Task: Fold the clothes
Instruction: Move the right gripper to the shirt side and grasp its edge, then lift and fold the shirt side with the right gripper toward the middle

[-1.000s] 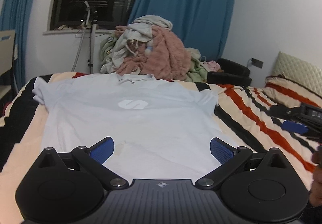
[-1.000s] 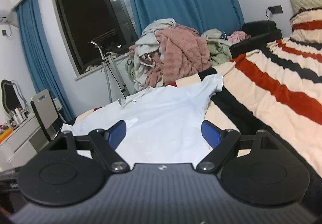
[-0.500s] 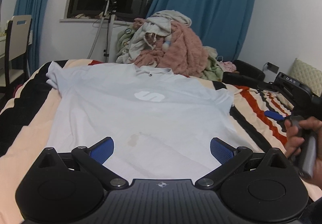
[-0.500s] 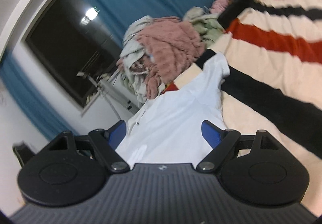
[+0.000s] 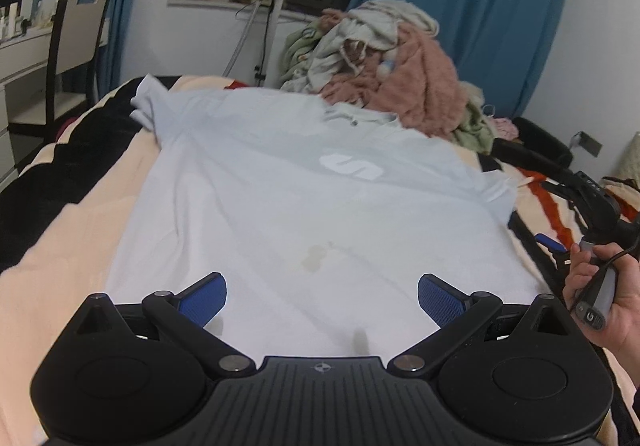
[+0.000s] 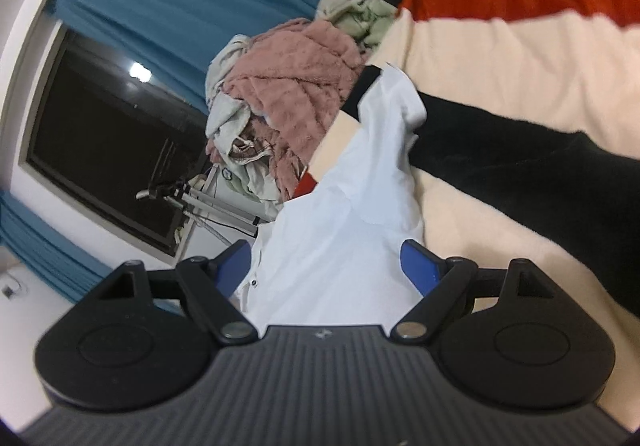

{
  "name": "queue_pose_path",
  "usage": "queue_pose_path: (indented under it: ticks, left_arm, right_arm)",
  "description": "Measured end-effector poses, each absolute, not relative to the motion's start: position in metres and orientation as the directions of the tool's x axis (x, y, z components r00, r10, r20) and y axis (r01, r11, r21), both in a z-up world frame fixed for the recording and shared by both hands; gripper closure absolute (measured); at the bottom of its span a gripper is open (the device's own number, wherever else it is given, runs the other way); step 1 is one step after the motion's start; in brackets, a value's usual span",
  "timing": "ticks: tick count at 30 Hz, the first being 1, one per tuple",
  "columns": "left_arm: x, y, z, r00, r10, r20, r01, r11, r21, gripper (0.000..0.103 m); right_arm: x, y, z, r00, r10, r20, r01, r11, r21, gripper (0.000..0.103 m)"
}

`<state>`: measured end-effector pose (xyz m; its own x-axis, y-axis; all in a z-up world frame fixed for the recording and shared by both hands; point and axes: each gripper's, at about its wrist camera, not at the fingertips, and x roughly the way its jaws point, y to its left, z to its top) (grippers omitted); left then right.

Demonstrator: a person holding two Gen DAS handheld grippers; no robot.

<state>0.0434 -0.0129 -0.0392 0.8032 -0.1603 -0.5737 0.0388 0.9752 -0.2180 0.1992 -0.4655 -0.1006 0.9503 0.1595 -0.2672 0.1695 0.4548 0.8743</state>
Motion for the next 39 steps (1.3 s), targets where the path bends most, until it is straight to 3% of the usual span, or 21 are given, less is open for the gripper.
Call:
queue_pose_path:
  ticks: [10, 18, 29, 32, 39]
  left_arm:
    - [0.063, -0.014, -0.054, 0.788, -0.159, -0.595, 0.029, 0.974, -0.223, 0.000]
    - [0.087, -0.019, -0.071, 0.765, -0.189, -0.616, 0.049, 0.970, -0.237, 0.000]
    - [0.112, -0.018, -0.086, 0.741, -0.204, -0.640, 0.026, 0.961, -0.276, 0.000]
    - [0.109, -0.017, -0.081, 0.752, -0.205, -0.627, 0.024, 0.959, -0.284, 0.000]
    - [0.086, -0.013, -0.060, 0.797, -0.196, -0.571, 0.028, 0.957, -0.290, 0.000]
  right_arm:
    - [0.258, -0.511, -0.174, 0.970, 0.189, -0.153, 0.126, 0.146, 0.981, 0.020]
    - [0.329, -0.496, -0.176, 0.954, 0.233, -0.190, 0.108, 0.322, 0.940, 0.020]
    - [0.359, -0.515, -0.192, 0.953, 0.289, 0.093, -0.146, 0.168, 0.975, 0.018]
    - [0.345, -0.523, -0.198, 0.951, 0.244, 0.192, -0.211, 0.052, 0.976, 0.018]
    - [0.293, -0.527, -0.170, 0.951, 0.138, 0.277, -0.280, -0.001, 0.960, 0.018]
